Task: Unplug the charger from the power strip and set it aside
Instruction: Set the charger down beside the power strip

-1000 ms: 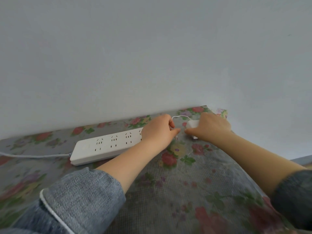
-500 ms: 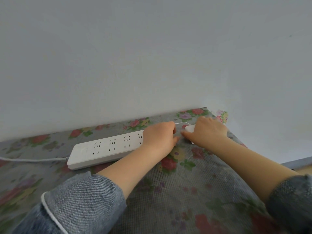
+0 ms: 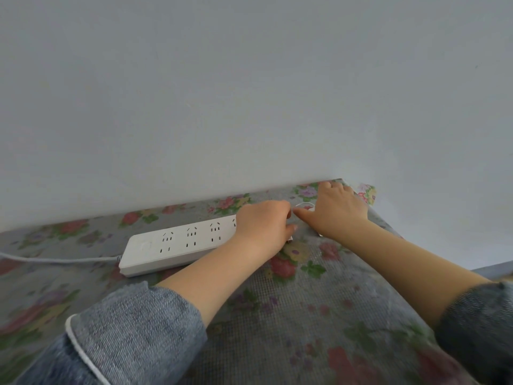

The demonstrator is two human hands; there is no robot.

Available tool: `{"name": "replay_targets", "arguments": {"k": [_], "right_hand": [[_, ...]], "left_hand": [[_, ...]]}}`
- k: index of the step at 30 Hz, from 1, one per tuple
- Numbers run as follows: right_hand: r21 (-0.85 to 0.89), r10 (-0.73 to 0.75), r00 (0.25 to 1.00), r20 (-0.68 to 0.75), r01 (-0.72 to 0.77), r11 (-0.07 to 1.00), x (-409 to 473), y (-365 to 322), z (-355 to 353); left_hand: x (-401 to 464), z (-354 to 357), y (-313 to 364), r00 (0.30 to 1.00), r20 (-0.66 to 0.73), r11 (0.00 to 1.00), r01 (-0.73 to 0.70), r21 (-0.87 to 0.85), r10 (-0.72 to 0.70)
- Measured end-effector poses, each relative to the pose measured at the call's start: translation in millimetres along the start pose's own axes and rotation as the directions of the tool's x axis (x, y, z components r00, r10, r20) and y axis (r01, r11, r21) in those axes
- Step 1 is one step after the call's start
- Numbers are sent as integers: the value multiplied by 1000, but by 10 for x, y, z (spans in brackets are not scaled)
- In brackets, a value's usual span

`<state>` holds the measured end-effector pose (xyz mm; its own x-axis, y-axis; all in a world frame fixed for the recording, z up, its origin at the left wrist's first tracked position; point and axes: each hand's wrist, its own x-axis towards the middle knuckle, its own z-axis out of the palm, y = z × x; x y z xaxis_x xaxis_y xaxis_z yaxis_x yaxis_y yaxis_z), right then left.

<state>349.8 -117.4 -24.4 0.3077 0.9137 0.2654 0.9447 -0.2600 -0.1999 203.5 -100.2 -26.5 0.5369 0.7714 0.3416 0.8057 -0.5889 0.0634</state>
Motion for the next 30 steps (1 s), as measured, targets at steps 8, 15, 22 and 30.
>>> {"name": "replay_targets", "arguments": {"k": [8, 15, 22, 30], "right_hand": [[6, -58, 998, -21, 58, 998, -65, -170, -118], [21, -124, 992, -9, 124, 992, -215, -406, -285], [15, -189, 982, 6, 189, 982, -359, -709, -433], [331, -266, 954, 142, 207, 920, -385, -1042, -381]], "left_hand": [[-99, -138, -74, 998, -66, 1000, 16, -4, -16], [-254, -323, -190, 994, -101, 999, 49, -17, -50], [-481, -570, -373, 989, -120, 996, 85, -39, -89], [-706, -769, -722, 977, -94, 980, 186, -68, -192]]}}
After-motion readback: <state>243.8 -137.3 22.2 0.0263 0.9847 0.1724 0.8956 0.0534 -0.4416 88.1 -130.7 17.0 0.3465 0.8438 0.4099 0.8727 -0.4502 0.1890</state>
